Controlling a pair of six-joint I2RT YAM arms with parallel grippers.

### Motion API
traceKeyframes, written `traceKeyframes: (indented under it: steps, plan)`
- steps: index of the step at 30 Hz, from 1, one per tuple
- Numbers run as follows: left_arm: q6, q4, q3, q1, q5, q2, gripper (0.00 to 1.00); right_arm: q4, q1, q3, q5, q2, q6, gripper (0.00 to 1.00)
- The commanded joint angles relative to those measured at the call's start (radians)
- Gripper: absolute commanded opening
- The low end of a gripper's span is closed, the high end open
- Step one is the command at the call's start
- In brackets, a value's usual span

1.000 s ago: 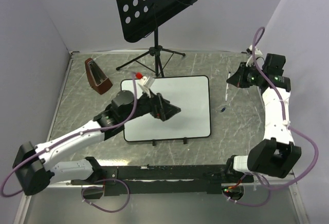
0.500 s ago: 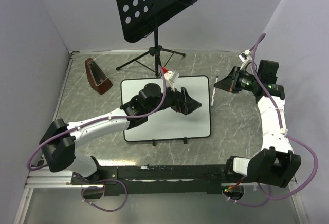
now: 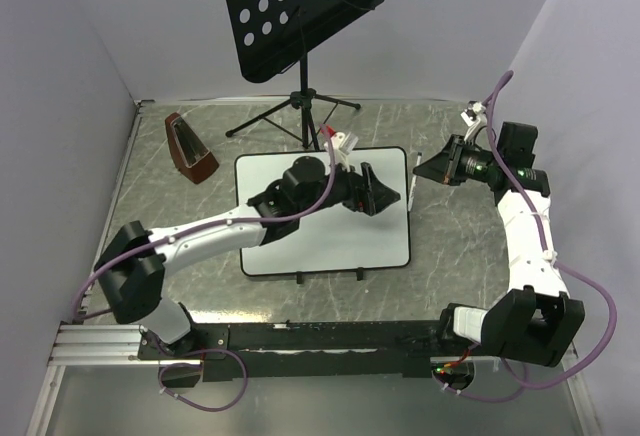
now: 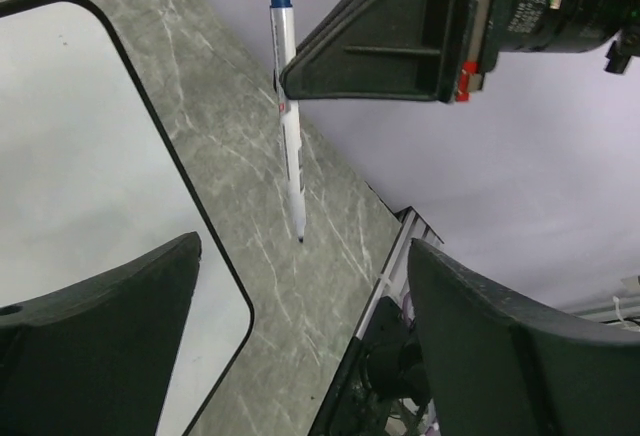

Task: Write a sentence on the whiteboard
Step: Pick up the whiteboard marker at the center of the board.

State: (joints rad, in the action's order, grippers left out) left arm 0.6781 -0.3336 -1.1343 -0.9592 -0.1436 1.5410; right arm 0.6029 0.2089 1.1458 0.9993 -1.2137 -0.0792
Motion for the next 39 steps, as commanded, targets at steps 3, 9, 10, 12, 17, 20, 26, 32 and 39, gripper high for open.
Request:
traceKeyframes:
  steps: [3, 9, 10, 12, 17, 20, 26, 32, 39]
  plan:
    - [0.047, 0.007, -0.169, -0.004, -0.063, 0.134, 0.78, -0.072, -0.020, -0.027, 0.078, 0.049, -0.034, 0.00]
    - [0.041, 0.091, -0.283, -0.004, -0.083, 0.231, 0.63, -0.091, -0.026, -0.038, 0.101, 0.071, -0.050, 0.00]
    - [0.043, 0.100, -0.295, -0.004, -0.085, 0.240, 0.61, -0.094, -0.026, -0.041, 0.101, 0.075, -0.051, 0.00]
    - [0.041, 0.119, -0.318, -0.006, -0.093, 0.263, 0.55, -0.097, -0.026, -0.043, 0.102, 0.080, -0.053, 0.00]
    - [0.041, 0.123, -0.323, -0.004, -0.139, 0.278, 0.31, -0.106, -0.026, -0.052, 0.102, 0.091, -0.056, 0.00]
    - [0.028, 0.139, -0.329, -0.004, -0.171, 0.280, 0.10, -0.097, -0.028, -0.050, 0.116, 0.086, -0.042, 0.00]
    - [-0.197, 0.330, -0.357, 0.037, -0.293, 0.226, 0.01, 0.131, -0.045, 0.028, 0.223, 0.049, 0.276, 0.55]
    - [-0.406, 0.566, -0.367, 0.073, -0.392, 0.154, 0.01, 0.562, -0.062, 0.179, 0.297, -0.079, 0.715, 0.72]
    - [-0.488, 0.665, -0.378, 0.085, -0.471, 0.120, 0.01, 0.646, -0.177, 0.177, 0.283, -0.136, 0.862, 0.71]
